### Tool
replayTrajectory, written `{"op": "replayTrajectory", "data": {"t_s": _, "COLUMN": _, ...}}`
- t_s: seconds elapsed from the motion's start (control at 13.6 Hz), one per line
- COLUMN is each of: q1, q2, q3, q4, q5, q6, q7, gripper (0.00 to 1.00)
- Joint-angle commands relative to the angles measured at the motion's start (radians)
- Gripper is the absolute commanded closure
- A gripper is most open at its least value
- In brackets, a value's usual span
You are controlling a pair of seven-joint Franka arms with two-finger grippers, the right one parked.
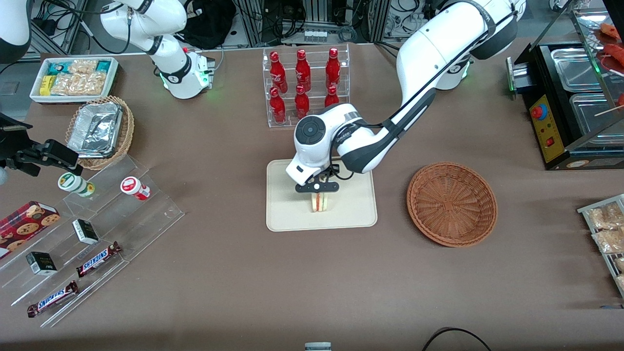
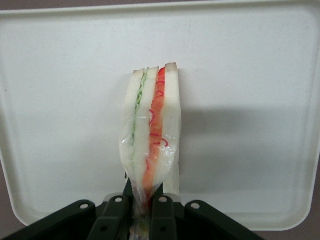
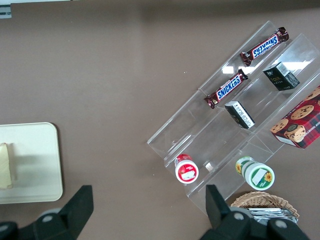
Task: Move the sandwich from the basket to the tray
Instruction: 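Lower the sandwich onto the tray and open the left gripper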
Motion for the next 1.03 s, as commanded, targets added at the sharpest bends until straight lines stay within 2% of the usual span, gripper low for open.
{"op": "replayTrajectory", "data": {"t_s": 0.0, "q1": -0.017, "q2": 0.024, "q3": 0.006, "q4": 0.032, "q5": 0.022, "q6": -0.013, "q7": -0.025, "gripper": 0.35}}
{"op": "replayTrajectory", "data": {"t_s": 0.07, "q1": -0.017, "q2": 0.020, "q3": 0.016, "q4": 0.032, "q5": 0.022, "q6": -0.013, "q7": -0.025, "gripper": 0.09}}
{"op": "replayTrajectory", "data": {"t_s": 0.15, "q1": -0.017, "q2": 0.010, "q3": 0.020, "q4": 0.032, "q5": 0.021, "q6": -0.016, "q7": -0.025, "gripper": 0.01}}
{"op": "replayTrajectory", "data": {"t_s": 0.37, "q1": 0.005, "q2": -0.064, "q3": 0.020, "q4": 0.028, "q5": 0.004, "q6": -0.034, "q7": -0.043, "gripper": 0.01}}
{"op": "replayTrajectory", "data": {"t_s": 0.59, "q1": 0.057, "q2": -0.170, "q3": 0.020, "q4": 0.017, "q5": 0.003, "q6": -0.052, "q7": -0.165, "gripper": 0.01}}
{"op": "replayTrajectory", "data": {"t_s": 0.81, "q1": 0.135, "q2": -0.293, "q3": 0.015, "q4": -0.009, "q5": -0.005, "q6": -0.187, "q7": -0.209, "gripper": 0.01}}
{"op": "replayTrajectory", "data": {"t_s": 0.96, "q1": 0.198, "q2": -0.373, "q3": 0.015, "q4": -0.009, "q5": -0.068, "q6": -0.258, "q7": -0.186, "gripper": 0.01}}
